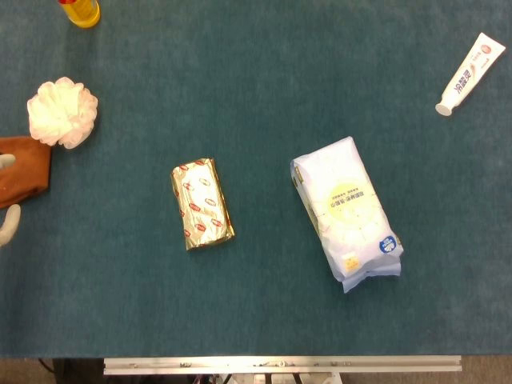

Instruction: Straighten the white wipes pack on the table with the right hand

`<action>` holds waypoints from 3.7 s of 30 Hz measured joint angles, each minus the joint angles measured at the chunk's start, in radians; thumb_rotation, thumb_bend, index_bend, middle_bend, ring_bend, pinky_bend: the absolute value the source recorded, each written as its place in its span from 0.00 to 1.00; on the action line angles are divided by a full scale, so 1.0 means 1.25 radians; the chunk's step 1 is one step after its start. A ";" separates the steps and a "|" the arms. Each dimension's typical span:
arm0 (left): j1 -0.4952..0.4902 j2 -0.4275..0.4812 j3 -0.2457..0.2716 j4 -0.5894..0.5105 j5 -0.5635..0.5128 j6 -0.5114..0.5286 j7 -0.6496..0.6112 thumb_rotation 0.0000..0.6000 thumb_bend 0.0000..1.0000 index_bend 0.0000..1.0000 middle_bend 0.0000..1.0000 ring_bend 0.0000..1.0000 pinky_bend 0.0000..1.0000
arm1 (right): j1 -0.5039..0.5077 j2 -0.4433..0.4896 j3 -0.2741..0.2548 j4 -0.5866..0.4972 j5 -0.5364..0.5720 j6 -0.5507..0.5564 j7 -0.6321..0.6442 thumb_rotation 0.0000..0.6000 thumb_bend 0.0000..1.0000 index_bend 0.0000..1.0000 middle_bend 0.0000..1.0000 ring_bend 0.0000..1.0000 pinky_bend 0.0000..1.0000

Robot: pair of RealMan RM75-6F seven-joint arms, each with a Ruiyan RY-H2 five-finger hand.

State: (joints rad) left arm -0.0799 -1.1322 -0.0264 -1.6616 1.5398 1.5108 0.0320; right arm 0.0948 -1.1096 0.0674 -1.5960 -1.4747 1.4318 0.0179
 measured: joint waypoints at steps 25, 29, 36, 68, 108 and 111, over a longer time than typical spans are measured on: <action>0.017 0.011 0.002 0.004 -0.003 0.022 -0.017 1.00 0.35 0.24 0.24 0.19 0.25 | 0.197 -0.038 0.037 -0.008 -0.096 -0.163 -0.066 1.00 0.00 0.29 0.34 0.24 0.22; 0.021 0.013 0.003 0.005 -0.007 0.023 -0.015 1.00 0.35 0.24 0.24 0.19 0.25 | 0.255 -0.070 0.048 0.007 -0.103 -0.221 -0.090 1.00 0.00 0.29 0.30 0.23 0.22; 0.025 0.014 0.001 0.007 -0.016 0.024 -0.012 1.00 0.35 0.25 0.24 0.19 0.25 | 0.347 -0.128 0.062 0.029 -0.084 -0.335 -0.168 1.00 0.00 0.29 0.30 0.21 0.22; 0.035 0.013 -0.001 0.019 -0.031 0.019 -0.006 1.00 0.35 0.25 0.24 0.19 0.25 | 0.511 -0.344 0.032 0.188 0.033 -0.468 -0.361 1.00 0.35 0.57 0.43 0.29 0.30; 0.032 0.012 -0.002 0.014 -0.027 0.014 -0.001 1.00 0.35 0.25 0.24 0.19 0.25 | 0.452 -0.263 -0.027 0.102 0.037 -0.392 -0.336 1.00 0.33 0.38 0.35 0.19 0.27; 0.031 0.012 -0.001 0.015 -0.026 0.012 -0.001 1.00 0.35 0.25 0.24 0.19 0.25 | 0.451 -0.270 -0.028 0.107 0.034 -0.386 -0.336 1.00 0.35 0.56 0.40 0.23 0.28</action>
State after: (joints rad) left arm -0.0410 -1.1169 -0.0276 -1.6433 1.5069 1.5257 0.0304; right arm 0.6580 -1.4470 0.0325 -1.4620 -1.4324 0.9490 -0.4024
